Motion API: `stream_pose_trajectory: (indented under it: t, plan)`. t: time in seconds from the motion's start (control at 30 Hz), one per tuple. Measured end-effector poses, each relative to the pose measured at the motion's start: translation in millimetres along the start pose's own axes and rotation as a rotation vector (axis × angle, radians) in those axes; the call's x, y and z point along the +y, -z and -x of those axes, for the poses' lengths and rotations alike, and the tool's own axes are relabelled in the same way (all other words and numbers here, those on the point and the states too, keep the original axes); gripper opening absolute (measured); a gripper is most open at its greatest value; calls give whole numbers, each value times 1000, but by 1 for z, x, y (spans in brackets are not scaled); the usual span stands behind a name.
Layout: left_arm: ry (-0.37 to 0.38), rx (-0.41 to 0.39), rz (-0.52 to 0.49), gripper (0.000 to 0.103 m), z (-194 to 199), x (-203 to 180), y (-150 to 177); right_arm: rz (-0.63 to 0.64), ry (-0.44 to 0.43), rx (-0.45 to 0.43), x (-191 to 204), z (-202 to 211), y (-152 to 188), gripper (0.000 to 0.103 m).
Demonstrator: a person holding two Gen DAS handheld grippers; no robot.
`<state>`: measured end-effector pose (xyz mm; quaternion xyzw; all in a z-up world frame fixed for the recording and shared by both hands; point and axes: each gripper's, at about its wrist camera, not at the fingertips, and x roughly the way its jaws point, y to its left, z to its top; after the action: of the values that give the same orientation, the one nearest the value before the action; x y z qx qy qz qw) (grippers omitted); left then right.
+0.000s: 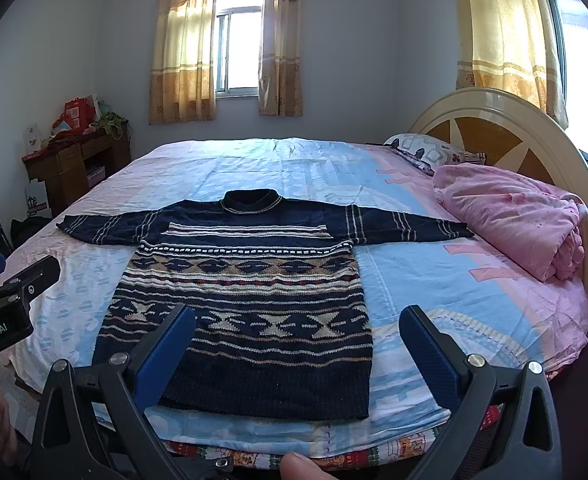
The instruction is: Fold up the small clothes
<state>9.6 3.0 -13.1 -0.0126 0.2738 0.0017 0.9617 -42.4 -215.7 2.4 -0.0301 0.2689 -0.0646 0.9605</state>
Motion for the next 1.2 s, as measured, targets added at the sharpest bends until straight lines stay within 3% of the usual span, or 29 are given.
stream_pose_trajectory:
  t: [1.2]
  plan:
    - [-15, 19, -3, 103, -16, 8, 2, 3, 0, 18, 0, -11, 7, 102]
